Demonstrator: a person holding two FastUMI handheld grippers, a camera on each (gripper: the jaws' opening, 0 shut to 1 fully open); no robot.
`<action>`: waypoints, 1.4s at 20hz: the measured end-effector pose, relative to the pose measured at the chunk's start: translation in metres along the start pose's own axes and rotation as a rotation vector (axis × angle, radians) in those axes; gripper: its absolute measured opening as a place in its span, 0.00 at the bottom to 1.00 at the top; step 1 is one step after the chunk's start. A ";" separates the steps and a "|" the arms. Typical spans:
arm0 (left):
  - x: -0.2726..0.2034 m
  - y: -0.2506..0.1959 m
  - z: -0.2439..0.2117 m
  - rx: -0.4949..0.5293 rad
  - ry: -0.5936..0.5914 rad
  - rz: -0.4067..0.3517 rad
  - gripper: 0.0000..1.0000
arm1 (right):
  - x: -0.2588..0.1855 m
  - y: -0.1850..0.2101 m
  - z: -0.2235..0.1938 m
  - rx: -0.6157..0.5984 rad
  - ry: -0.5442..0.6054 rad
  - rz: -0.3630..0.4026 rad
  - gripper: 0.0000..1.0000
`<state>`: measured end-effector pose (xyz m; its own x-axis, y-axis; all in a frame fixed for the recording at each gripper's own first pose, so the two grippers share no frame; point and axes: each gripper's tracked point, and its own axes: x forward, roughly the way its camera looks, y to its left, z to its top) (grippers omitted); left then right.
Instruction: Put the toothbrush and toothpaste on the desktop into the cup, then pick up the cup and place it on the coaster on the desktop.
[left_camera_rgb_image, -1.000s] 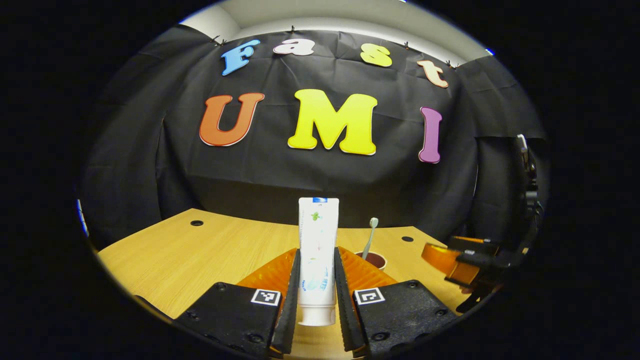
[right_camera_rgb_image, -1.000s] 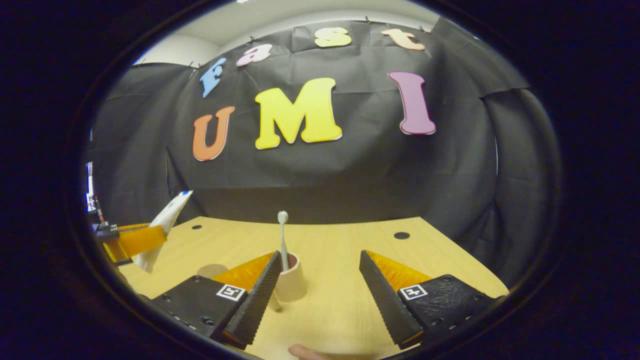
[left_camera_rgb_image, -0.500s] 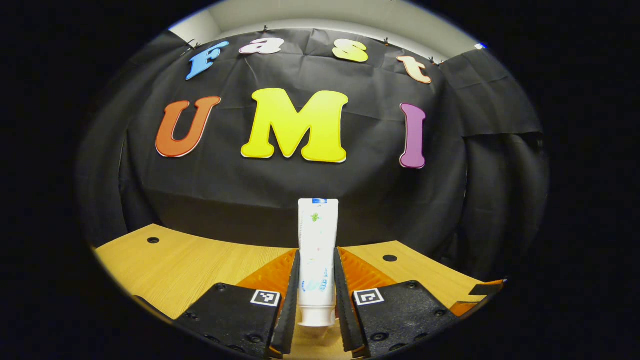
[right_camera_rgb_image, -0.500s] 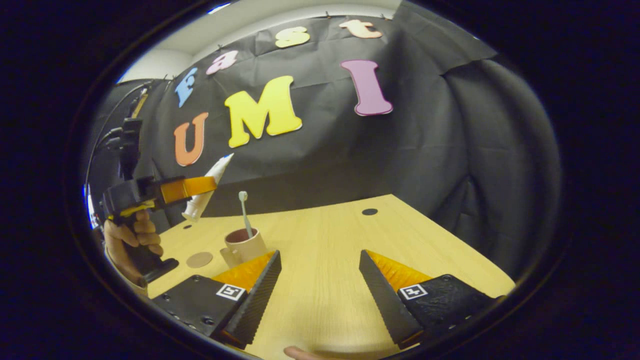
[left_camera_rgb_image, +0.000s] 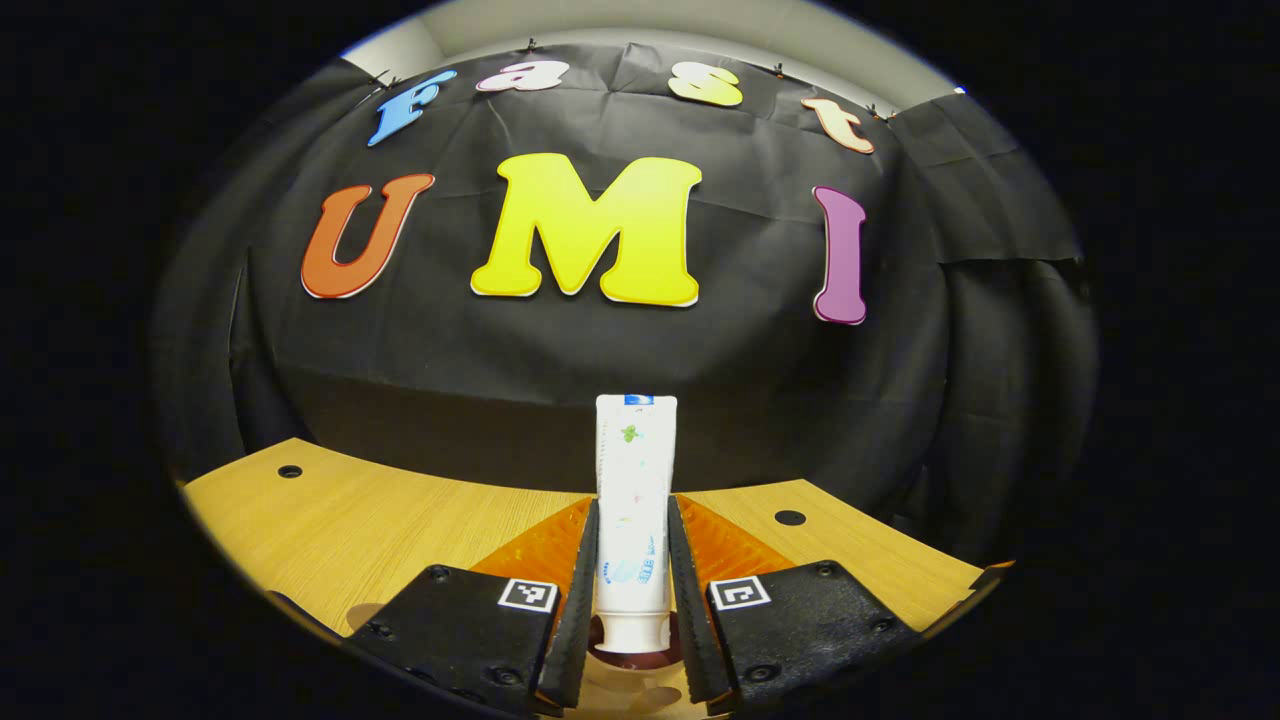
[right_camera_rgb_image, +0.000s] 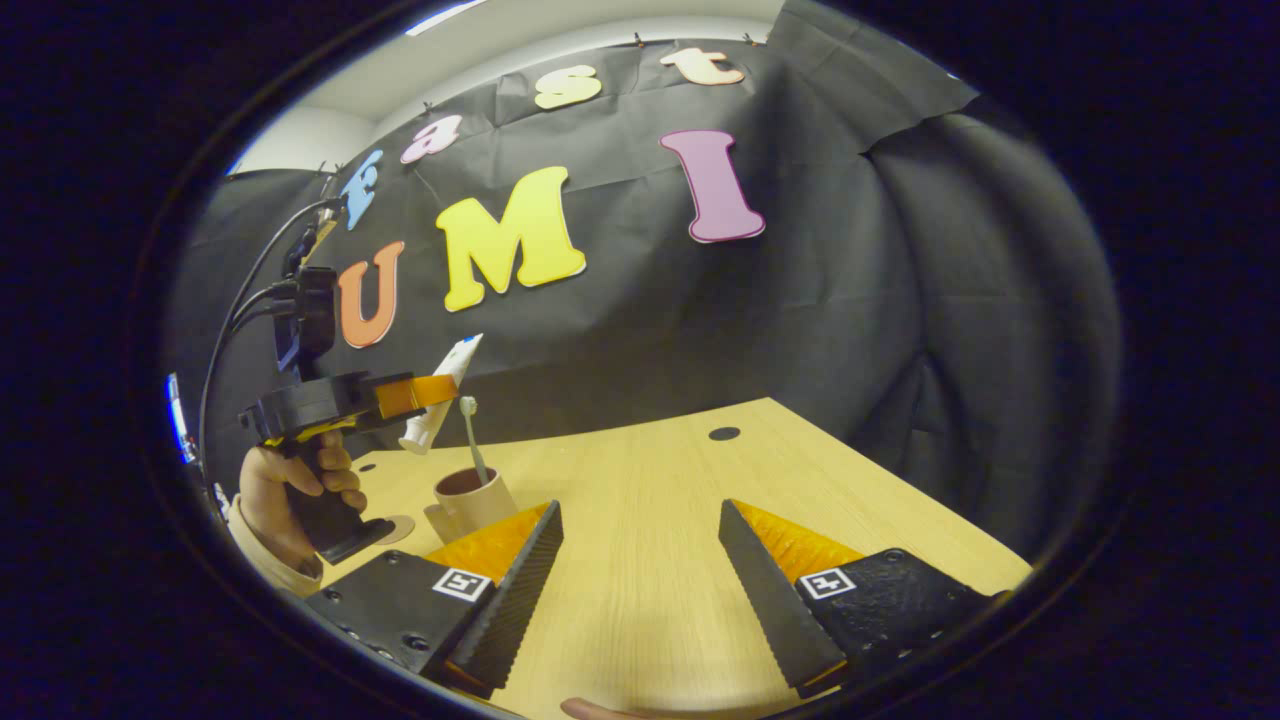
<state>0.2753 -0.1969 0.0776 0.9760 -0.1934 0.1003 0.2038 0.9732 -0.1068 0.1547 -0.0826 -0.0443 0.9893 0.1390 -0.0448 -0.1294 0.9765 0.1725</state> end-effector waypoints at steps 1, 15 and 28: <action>0.000 0.001 -0.002 0.000 0.006 0.002 0.41 | 0.000 0.002 -0.002 -0.001 0.002 0.003 0.96; -0.042 0.004 0.005 0.000 -0.003 -0.018 0.44 | -0.005 0.023 -0.011 -0.057 0.044 -0.014 0.96; -0.141 0.078 -0.003 0.079 0.003 0.083 0.92 | 0.011 0.116 0.018 -0.142 0.148 0.057 0.96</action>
<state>0.1534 -0.0943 0.0524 0.9895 -0.1120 0.0915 0.1157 0.9926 -0.0360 0.1521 0.0292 -0.0069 0.9607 0.2071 -0.1849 -0.2034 0.9783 0.0388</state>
